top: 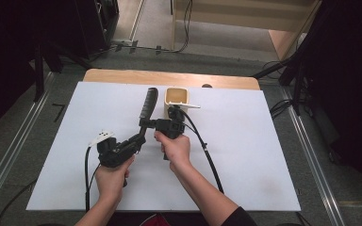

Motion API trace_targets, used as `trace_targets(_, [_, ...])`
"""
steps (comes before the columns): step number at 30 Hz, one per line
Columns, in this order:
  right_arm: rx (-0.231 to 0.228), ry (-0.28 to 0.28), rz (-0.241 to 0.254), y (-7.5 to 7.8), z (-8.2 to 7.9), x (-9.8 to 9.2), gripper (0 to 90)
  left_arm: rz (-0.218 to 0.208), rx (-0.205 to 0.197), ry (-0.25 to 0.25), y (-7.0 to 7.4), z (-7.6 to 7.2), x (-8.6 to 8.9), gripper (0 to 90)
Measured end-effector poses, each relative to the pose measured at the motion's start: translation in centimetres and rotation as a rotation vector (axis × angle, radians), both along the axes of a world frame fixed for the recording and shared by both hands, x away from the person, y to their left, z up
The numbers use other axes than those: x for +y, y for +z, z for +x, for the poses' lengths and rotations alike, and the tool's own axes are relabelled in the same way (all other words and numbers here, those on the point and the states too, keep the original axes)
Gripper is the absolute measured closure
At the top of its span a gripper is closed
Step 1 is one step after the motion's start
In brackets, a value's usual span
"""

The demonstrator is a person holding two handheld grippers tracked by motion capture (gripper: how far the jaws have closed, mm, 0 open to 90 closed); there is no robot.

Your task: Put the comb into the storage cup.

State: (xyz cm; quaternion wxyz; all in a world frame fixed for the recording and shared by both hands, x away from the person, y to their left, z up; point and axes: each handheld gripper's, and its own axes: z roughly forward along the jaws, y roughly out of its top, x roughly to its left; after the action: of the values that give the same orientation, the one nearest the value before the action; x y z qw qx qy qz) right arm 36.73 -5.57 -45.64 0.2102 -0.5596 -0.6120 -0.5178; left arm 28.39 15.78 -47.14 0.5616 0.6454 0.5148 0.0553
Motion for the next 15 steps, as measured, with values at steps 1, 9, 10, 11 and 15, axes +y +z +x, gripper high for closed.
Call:
trace_targets(1, [-0.003, 0.005, 0.0, -0.03, 0.01, 0.01, 70.0, 0.003, 0.004, -0.005, 0.04, 0.02, 0.04, 72.2])
trace_targets(9, [-0.012, 0.011, -0.006, 0.03, -0.01, -0.09, 70.2, -0.007, 0.078, -0.065, 0.25, 0.63, 0.29, 44.0])
trace_targets(10, [-0.01, 0.013, -0.01, 0.04, -0.01, -0.12, 70.2, -0.001, 0.083, -0.072, 0.34, 0.65, 0.23, 42.1])
trace_targets(11, [-0.009, 0.016, -0.014, 0.01, 0.0, -0.14, 70.2, 0.008, 0.089, -0.079, 0.46, 0.68, 0.14, 40.5])
trace_targets(15, [-0.023, 0.02, -0.027, 0.02, 0.04, -0.32, 70.2, 0.048, 0.091, -0.11, 0.91, 0.71, -0.03, 36.6])
